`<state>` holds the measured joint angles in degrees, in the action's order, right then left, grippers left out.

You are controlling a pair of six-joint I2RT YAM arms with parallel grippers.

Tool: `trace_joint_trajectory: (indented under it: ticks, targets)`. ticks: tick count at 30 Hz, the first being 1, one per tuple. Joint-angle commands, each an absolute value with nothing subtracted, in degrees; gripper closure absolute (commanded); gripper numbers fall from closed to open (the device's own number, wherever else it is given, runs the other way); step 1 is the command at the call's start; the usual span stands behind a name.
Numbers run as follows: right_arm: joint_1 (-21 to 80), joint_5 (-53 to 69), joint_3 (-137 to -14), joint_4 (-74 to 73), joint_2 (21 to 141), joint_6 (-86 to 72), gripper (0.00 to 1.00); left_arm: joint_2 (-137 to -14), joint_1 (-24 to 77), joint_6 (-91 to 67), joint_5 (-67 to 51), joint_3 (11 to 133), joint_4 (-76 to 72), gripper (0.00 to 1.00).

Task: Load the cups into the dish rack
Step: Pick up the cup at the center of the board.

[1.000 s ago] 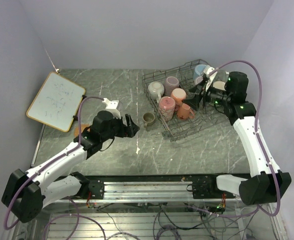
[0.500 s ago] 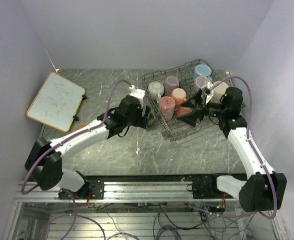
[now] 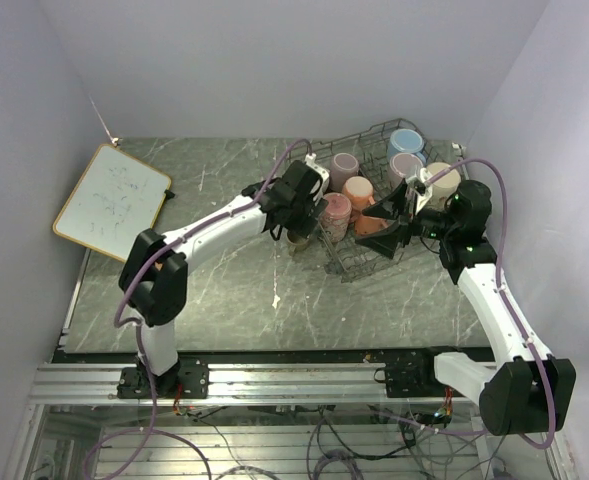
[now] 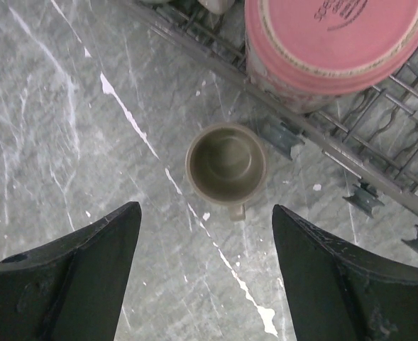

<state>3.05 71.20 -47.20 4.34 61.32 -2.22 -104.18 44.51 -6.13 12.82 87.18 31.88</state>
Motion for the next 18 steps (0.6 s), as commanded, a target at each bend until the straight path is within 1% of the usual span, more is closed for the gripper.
trace_joint_trajectory:
  ticks: [1,5,9,13,18]
  targets:
    - [2.62,70.95,-48.45,4.31,60.08,-1.81,0.15,-107.96,43.72,-2.28,11.1,94.38,38.57,0.15]
    - [2.56,70.03,-49.04,2.7,59.55,-0.52,0.15,-111.22,42.9,-1.63,9.29,97.9,39.96,0.15]
    - [2.49,69.42,-48.95,2.6,59.21,-0.37,0.15,-113.34,41.92,-1.38,6.66,100.33,40.38,0.17]
    - [2.46,69.18,-49.0,2.47,58.86,-0.2,0.15,-114.92,39.99,-1.15,3.54,101.05,40.3,0.27]
    - [2.45,69.06,-49.09,2.15,58.65,0.0,0.15,-117.64,38.16,-0.97,0.76,102.0,40.74,0.35]
